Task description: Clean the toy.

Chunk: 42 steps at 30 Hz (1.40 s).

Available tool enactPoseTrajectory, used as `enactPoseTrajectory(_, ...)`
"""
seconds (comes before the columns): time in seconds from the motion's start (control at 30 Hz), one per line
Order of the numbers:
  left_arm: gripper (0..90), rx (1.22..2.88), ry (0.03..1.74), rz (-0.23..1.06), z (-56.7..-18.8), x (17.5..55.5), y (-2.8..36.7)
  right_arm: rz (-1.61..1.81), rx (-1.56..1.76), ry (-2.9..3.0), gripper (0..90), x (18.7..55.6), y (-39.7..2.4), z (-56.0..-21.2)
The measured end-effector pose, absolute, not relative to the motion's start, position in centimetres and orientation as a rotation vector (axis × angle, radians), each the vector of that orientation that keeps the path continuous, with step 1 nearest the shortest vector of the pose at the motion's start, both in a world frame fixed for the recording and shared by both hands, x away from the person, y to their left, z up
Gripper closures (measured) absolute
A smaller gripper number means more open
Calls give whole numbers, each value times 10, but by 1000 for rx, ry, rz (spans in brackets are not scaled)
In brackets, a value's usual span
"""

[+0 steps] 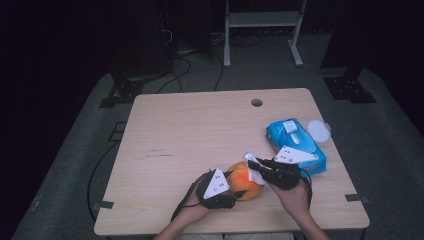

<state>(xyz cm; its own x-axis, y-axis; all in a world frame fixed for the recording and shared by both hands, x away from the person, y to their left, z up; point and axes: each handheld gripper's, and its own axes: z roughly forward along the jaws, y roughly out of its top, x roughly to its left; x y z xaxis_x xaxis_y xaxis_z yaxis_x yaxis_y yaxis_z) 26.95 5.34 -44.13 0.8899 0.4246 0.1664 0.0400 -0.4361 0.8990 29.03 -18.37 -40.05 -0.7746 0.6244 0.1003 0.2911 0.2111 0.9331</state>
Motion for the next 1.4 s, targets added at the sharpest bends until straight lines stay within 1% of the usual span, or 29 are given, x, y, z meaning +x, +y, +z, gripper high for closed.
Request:
enactPoseTrajectory(0.07, 386, 1991, 336, 456, -441, 268, 52, 1655, 787, 2224, 811, 283, -173, -396)
enactPoseTrajectory(0.13, 385, 1994, 334, 465, -442, 267, 52, 1645, 696, 2254, 810, 275, -158, -394)
enactPoseTrajectory(0.2, 387, 1991, 341, 462, -442, 267, 54, 1613, 671, 2260, 811, 274, -152, -393)
enactPoseTrajectory(0.4, 390, 1991, 339, 464, -442, 268, 55, 1508, 846, 2189, 812, 294, -182, -402)
enactPoseTrajectory(0.5, 391, 1989, 337, 464, -441, 269, 55, 1520, 891, 2181, 812, 294, -191, -402)
enactPoseTrajectory(0.7, 394, 1982, 367, 474, -440, 269, 56, 1646, 705, 2245, 811, 272, -163, -392)
enactPoseTrajectory(0.8, 406, 1966, 398, 468, -435, 271, 63, 1619, 624, 2253, 811, 266, -153, -387)
enactPoseTrajectory(1.0, 415, 1937, 472, 419, -432, 279, 75, 1584, 809, 2197, 810, 288, -181, -396)
enactPoseTrajectory(1.07, 409, 1946, 465, 421, -434, 279, 74, 1600, 846, 2203, 811, 292, -185, -400)
enactPoseTrajectory(1.1, 389, 1945, 461, 421, -434, 279, 73, 1599, 849, 2208, 810, 293, -185, -402)
enactPoseTrajectory(1.2, 245, 1940, 455, 418, -434, 280, 72, 1584, 838, 2222, 810, 293, -185, -403)
enactPoseTrajectory(1.3, 140, 1899, 448, 406, -433, 282, 75, 1576, 843, 2236, 808, 295, -187, -406)
enactPoseTrajectory(1.33, 118, 1882, 447, 411, -431, 282, 75, 1583, 844, 2238, 808, 296, -188, -406)
enactPoseTrajectory(1.4, 112, 1879, 449, 396, -430, 284, 76, 1589, 848, 2247, 808, 296, -190, -407)
